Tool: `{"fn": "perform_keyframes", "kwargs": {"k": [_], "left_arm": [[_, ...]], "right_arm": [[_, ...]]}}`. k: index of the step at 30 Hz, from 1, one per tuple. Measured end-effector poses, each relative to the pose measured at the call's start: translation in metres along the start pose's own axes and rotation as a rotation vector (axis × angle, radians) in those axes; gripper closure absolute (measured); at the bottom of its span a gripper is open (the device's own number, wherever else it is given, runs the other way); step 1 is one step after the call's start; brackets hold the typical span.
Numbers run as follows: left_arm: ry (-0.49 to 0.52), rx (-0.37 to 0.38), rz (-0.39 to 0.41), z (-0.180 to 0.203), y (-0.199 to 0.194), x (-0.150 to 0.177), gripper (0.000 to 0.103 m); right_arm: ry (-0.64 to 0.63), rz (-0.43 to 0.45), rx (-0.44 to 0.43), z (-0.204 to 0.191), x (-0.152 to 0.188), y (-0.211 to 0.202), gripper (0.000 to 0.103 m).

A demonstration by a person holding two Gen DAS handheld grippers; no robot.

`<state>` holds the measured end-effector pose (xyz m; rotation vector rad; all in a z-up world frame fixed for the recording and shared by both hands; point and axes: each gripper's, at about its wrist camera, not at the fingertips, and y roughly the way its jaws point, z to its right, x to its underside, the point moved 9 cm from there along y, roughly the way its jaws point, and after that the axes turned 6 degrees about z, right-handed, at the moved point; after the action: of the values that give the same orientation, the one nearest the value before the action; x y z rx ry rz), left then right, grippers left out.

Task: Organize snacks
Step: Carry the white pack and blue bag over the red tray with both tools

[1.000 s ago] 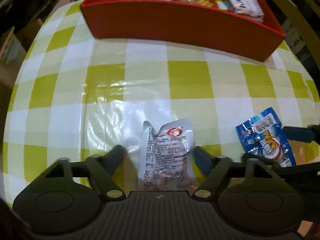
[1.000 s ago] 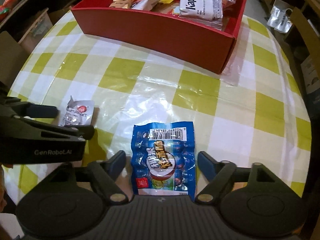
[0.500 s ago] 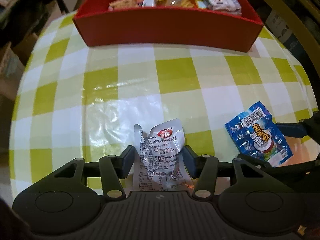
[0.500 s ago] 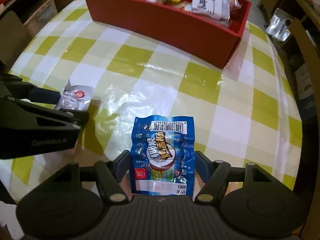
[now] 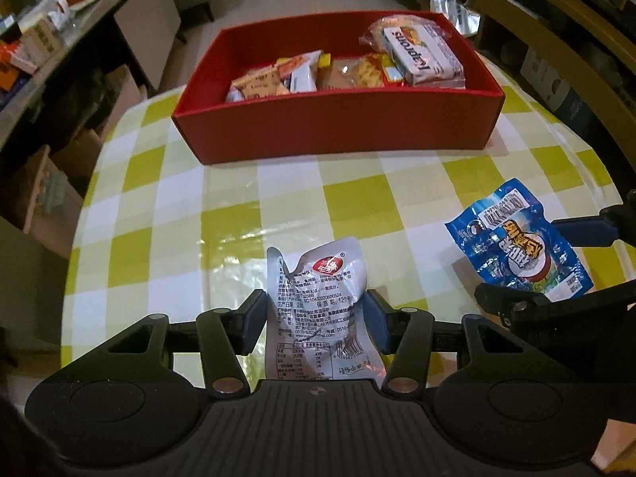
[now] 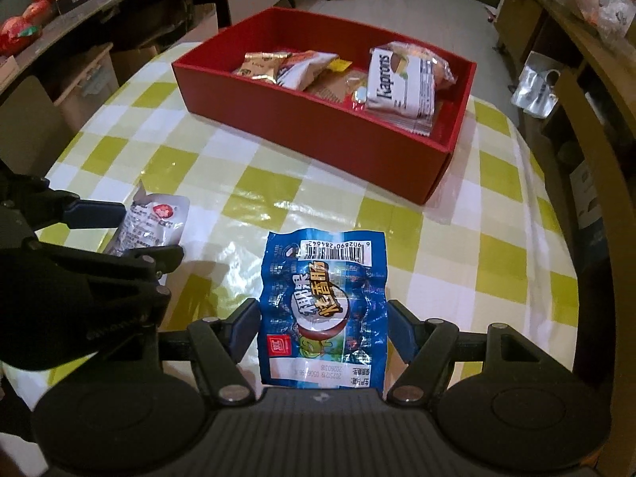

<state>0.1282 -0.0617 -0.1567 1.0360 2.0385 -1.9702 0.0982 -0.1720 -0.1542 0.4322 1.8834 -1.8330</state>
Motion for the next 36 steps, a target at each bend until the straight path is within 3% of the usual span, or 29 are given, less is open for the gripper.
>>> {"fn": "perform_keyframes", "kwargs": {"k": [36], "left_arm": [[0.0,-0.059,0.119,-0.015,-0.019,-0.027,0.043]], "right_arm": [[-0.002,0.095,0.001,-0.001,-0.029,-0.017,0.026]]}}
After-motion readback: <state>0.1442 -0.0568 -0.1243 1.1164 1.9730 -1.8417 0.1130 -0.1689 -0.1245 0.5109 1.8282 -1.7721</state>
